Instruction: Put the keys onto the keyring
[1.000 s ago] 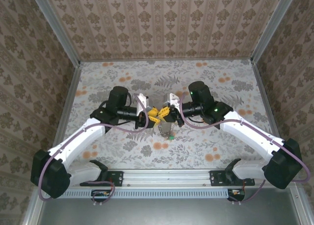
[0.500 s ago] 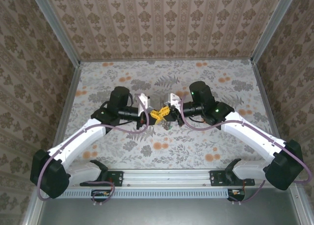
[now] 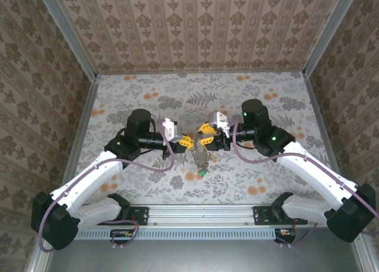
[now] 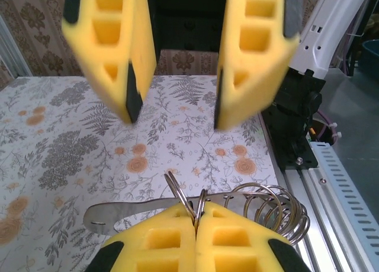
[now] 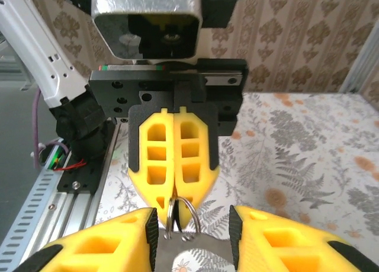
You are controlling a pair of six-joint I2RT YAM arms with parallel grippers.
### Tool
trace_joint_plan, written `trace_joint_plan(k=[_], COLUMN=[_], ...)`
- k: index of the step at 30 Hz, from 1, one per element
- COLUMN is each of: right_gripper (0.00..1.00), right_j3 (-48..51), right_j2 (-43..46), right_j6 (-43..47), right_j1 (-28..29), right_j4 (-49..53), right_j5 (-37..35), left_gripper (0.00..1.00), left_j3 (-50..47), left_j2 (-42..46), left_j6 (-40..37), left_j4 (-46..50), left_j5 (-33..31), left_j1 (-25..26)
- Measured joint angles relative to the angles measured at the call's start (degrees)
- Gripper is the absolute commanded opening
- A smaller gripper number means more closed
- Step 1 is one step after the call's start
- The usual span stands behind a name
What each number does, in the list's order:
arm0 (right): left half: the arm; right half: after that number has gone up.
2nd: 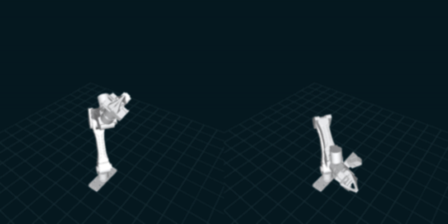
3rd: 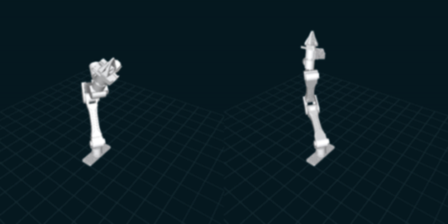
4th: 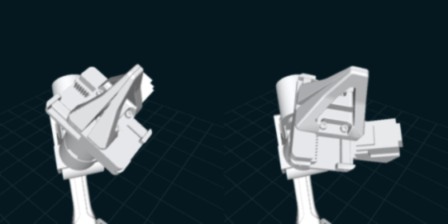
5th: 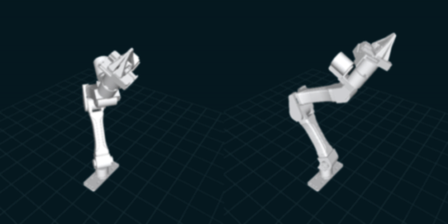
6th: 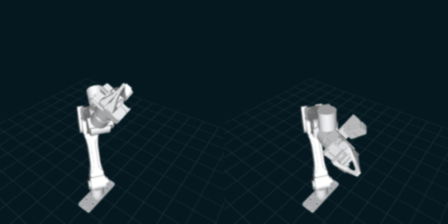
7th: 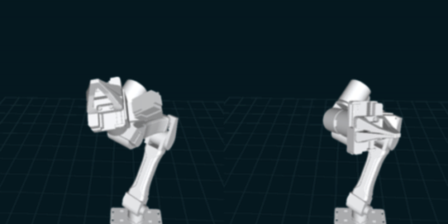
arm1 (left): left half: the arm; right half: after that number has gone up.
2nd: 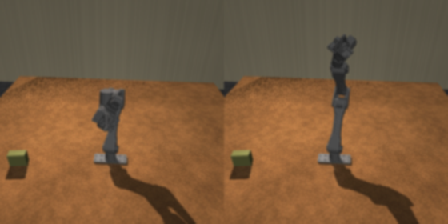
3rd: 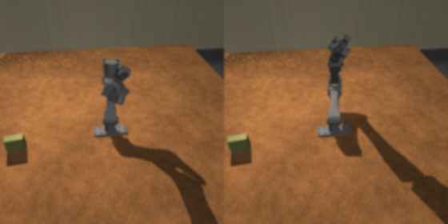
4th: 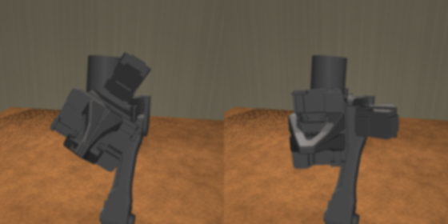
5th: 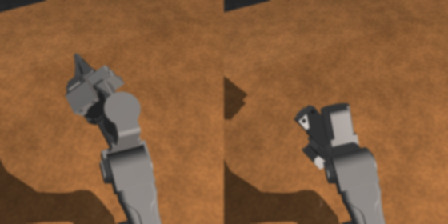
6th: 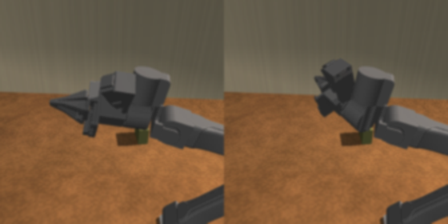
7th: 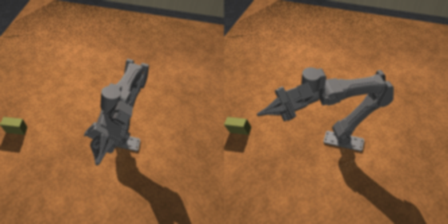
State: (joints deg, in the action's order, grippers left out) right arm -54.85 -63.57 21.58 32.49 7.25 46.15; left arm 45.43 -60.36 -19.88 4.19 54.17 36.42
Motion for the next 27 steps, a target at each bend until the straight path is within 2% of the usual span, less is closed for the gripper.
trace_joint_plan(k=[9,17,27], right_gripper=[0.37,0.37,0.34], right_j3=[5.62,6.47,6.40], right_j2=[0.98,-1.44,-3.06], right_j6=[-3.08,-6.91,-6.71], right_j1=[-1.53,-1.53,-1.53], right_j4=[-5.53,-11.02,-10.12], right_j5=[2.73,5.44,8.92], left_gripper=[0.00,0.00,0.00], left_j3=[-0.04,-0.04,-0.04], left_j2=[0.11,0.11,0.11], left_j6=[-0.87,-1.03,-1.88], left_j4=[-1.27,-1.73,-2.03], left_j5=[0.02,0.07,0.07], left_j1=[0.28,1.14,1.49])
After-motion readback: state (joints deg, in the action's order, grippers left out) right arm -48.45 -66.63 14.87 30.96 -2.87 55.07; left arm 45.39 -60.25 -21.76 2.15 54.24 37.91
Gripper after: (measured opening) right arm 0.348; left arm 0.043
